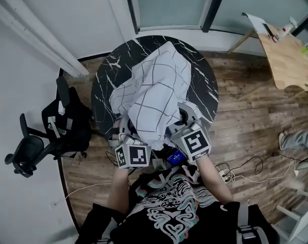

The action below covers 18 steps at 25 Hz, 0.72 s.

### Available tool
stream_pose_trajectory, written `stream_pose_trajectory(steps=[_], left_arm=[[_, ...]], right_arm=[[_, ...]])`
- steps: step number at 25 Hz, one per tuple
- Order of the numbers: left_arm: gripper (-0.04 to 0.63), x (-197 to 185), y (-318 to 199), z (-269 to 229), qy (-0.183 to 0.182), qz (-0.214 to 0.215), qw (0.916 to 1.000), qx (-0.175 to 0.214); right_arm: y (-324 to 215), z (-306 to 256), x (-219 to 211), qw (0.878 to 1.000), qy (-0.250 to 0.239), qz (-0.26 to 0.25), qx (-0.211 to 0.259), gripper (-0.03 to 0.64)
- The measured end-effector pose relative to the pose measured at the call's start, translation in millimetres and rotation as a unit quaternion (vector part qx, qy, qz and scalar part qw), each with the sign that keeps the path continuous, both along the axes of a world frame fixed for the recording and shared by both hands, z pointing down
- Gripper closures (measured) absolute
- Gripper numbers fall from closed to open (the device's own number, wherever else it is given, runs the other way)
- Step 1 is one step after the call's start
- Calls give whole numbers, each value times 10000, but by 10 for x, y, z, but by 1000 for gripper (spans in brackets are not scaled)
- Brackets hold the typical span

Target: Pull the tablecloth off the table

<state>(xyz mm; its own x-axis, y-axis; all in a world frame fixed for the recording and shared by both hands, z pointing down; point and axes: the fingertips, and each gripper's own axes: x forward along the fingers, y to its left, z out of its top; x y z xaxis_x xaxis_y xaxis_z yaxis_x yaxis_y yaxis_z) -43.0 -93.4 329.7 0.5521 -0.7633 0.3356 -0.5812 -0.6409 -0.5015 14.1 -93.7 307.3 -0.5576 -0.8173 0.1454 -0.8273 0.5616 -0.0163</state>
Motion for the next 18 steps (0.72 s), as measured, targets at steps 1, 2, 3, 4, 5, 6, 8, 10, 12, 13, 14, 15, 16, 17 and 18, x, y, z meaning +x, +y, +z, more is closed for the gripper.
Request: stream_pose_trajectory(steps=[1,2,3,4,5,6,8,10,12,13,14,15,16,17,18], left_arm=[[499,0,-1,4,4,-3,10000,-3],[499,-1,-3,7,13,-9,10000,-1],[499,-4,-6,8,15,-13,10000,0],[499,-6,-8,10,2,-13,10000,-5],[499,-8,-9,13,-12,-9,10000,-12],[499,-9,-9,16,-13,-5,10000,-16],[499,-7,-10,19,1,1,10000,-12],[499,-6,-6,17,-11,1,10000,-9],[499,-4,-5,17,-11,3,10000,-13],[499,-5,-6,20,-15,5,10000,-17],[499,-8,-6,25,-32,8,10000,-22],[499,-10,-5,31,-52,12,10000,-29],[499,-9,-4,33,-61,15,10000,-37],[499,-6,-3,31,-56,14,10000,-46],[499,-3,-2,27,-44,11,10000,-56]], right_arm=[[1,4,-3,10000,3,-3,-15,537],[1,3,-10,10000,0,-12,-24,537],[0,-4,-19,10000,-8,-21,-29,537],[-2,-11,-25,10000,-16,-25,-30,537],[-4,-15,-26,10000,-18,-22,-26,537],[-5,-16,-22,10000,-13,-15,-17,537],[-3,-15,-19,10000,1,-16,-12,537],[5,-14,-24,10000,-6,-25,-23,537],[7,-13,-25,10000,-14,-23,-29,537],[5,-10,-26,10000,-15,-25,-34,537],[3,-6,-27,10000,-14,-30,-36,537],[2,0,-25,10000,-11,-34,-28,537],[1,8,-18,10000,-3,-29,-9,537],[-1,14,-7,10000,10,-15,6,537],[-5,17,2,10000,28,1,0,537]])
